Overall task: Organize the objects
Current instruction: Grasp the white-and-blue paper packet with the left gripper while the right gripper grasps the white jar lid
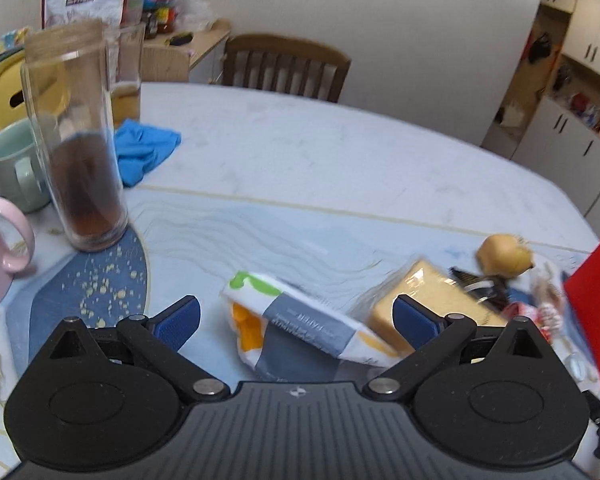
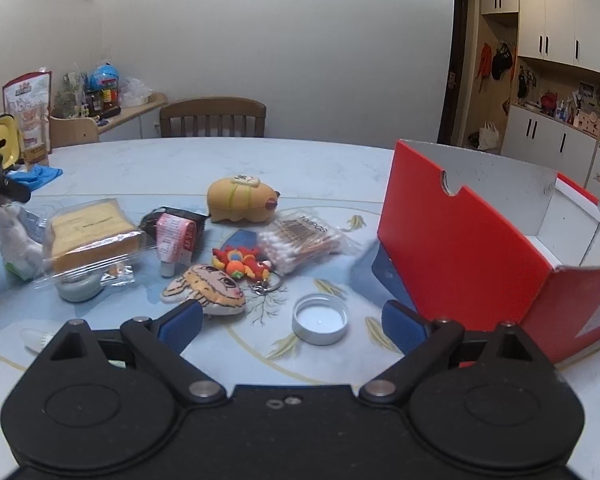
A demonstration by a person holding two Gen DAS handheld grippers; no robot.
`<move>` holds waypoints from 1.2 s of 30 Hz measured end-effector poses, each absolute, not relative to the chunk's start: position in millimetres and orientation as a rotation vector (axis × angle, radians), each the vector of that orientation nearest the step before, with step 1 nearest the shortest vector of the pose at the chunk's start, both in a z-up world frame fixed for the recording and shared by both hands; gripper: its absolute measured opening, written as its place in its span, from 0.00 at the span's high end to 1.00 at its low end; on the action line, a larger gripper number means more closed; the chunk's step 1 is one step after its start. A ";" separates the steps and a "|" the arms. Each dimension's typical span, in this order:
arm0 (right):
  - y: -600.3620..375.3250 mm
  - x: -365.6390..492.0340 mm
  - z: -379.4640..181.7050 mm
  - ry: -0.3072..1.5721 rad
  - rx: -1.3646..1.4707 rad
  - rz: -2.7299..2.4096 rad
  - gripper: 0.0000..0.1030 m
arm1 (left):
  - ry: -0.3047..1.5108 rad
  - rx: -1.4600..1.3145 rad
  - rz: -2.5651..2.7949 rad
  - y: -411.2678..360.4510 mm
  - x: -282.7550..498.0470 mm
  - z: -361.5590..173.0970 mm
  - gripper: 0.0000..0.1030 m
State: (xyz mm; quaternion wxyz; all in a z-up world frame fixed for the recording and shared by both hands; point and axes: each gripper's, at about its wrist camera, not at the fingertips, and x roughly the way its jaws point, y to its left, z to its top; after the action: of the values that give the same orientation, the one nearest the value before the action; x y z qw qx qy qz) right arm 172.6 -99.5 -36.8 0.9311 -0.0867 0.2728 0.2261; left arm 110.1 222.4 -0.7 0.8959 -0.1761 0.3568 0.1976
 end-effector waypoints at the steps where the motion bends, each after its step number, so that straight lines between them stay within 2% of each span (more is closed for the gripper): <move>1: -98.7 175.4 -38.3 0.567 -0.177 0.463 0.06 | 0.746 -0.358 0.425 223.0 111.6 -3.8 0.00; 19: -95.2 214.8 -63.9 0.683 -0.157 0.429 0.08 | 0.783 -0.352 0.390 224.0 99.0 -37.0 0.00; 21: -96.0 217.3 -64.2 0.691 -0.144 0.430 0.09 | 0.772 -0.348 0.382 222.0 96.5 -36.6 0.07; 23: -96.2 217.6 -64.4 0.692 -0.140 0.431 0.09 | 0.769 -0.345 0.370 219.4 94.7 -34.3 0.22; 27: -97.9 216.9 -63.9 0.689 -0.128 0.437 0.12 | 0.763 -0.357 0.330 214.2 89.5 -31.8 0.35; 29: -98.2 216.5 -63.4 0.685 -0.128 0.440 0.17 | 0.755 -0.353 0.314 210.6 86.8 -30.7 0.42; 31: -97.9 215.8 -61.7 0.675 -0.135 0.442 0.35 | 0.744 -0.351 0.299 207.3 83.6 -29.3 0.48; 35: -97.4 214.4 -59.8 0.669 -0.139 0.442 0.49 | 0.725 -0.349 0.270 201.1 77.2 -24.8 0.54; 36: -97.5 213.6 -59.5 0.666 -0.141 0.441 0.56 | 0.720 -0.348 0.260 199.2 75.7 -23.2 0.54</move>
State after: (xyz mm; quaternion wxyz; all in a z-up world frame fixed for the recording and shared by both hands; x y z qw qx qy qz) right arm 213.6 -97.5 -59.5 0.9188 -0.0688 0.3240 0.2146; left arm 75.7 199.2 -23.2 0.9129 -0.1691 0.3494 0.1264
